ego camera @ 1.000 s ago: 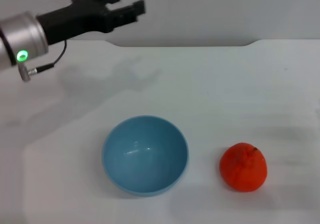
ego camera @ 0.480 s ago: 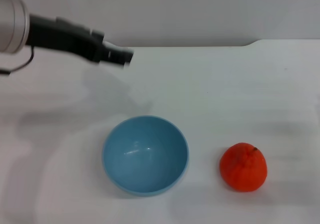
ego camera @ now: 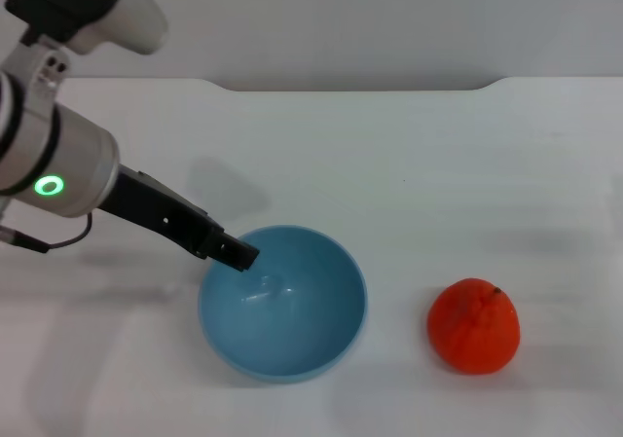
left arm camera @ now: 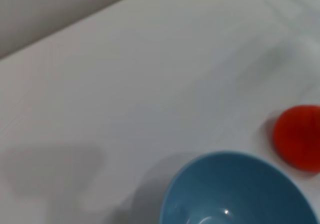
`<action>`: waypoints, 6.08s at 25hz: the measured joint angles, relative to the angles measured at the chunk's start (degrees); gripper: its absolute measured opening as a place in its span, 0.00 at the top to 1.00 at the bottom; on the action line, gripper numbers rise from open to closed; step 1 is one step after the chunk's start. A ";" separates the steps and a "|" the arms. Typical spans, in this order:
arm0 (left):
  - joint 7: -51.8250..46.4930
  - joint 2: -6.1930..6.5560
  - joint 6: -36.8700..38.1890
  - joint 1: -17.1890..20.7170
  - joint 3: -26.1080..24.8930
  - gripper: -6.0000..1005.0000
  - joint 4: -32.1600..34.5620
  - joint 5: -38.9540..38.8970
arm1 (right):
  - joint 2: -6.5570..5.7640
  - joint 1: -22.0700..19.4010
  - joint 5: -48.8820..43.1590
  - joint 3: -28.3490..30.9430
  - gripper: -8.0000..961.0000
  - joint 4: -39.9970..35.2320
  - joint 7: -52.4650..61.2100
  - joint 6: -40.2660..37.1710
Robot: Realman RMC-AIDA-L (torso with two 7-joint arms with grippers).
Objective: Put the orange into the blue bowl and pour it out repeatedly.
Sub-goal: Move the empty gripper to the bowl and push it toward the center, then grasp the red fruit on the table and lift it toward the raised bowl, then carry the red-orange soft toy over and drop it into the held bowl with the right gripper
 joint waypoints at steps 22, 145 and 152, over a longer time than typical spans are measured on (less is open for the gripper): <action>-1.75 -0.26 -10.60 -8.95 6.09 0.21 -23.30 9.97 | 0.00 -1.26 0.09 0.20 0.45 0.01 -0.28 -0.07; -4.57 -0.32 -11.55 -14.05 10.35 0.99 -24.79 5.75 | -0.36 11.71 -97.34 -28.92 0.84 -86.01 125.83 -11.33; -4.68 -0.53 -10.69 -17.01 10.71 0.99 -27.33 5.76 | -0.35 13.00 -89.22 -27.88 0.87 -102.96 125.31 -18.42</action>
